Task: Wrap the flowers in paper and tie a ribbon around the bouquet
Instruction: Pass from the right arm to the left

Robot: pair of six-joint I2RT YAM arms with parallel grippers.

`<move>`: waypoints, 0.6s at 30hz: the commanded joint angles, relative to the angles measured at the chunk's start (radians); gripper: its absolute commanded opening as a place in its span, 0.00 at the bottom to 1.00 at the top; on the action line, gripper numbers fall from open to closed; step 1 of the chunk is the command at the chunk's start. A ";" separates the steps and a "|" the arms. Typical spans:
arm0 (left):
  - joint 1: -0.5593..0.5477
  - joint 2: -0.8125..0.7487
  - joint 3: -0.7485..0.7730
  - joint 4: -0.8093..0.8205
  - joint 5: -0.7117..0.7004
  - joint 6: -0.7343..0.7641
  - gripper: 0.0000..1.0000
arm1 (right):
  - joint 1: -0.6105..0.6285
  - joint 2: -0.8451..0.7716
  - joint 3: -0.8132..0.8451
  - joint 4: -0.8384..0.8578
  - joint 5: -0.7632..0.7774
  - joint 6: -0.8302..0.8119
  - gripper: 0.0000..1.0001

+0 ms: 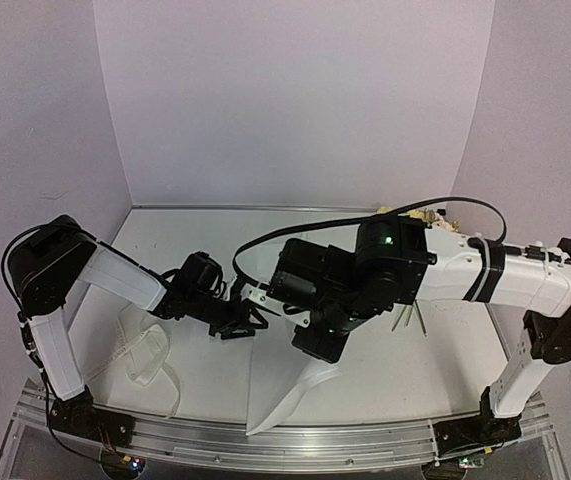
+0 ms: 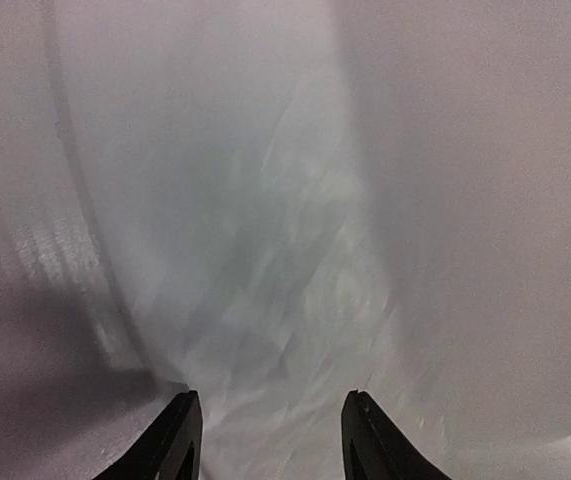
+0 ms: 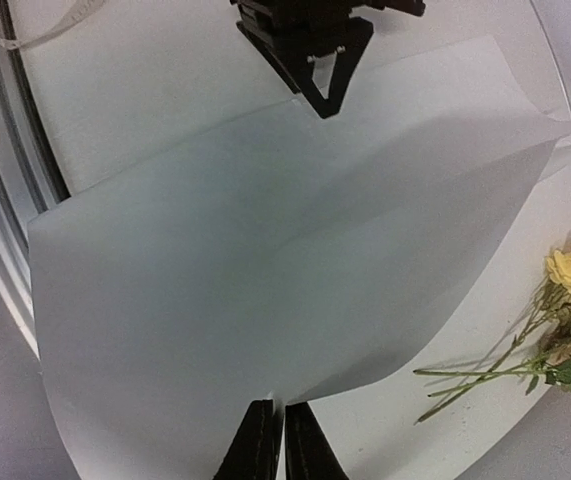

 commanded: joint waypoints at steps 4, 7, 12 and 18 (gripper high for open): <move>-0.043 0.096 0.140 0.177 0.036 -0.059 0.48 | -0.001 0.011 0.089 0.056 -0.239 0.057 0.07; -0.046 0.104 0.152 0.235 0.035 -0.077 0.48 | -0.002 0.048 0.136 0.056 -0.292 0.081 0.07; -0.039 0.097 0.132 0.346 0.027 -0.136 0.45 | -0.002 0.078 0.162 0.044 -0.303 0.092 0.07; 0.016 -0.004 -0.024 0.508 0.004 -0.217 0.43 | -0.004 0.106 0.131 -0.010 -0.307 0.070 0.06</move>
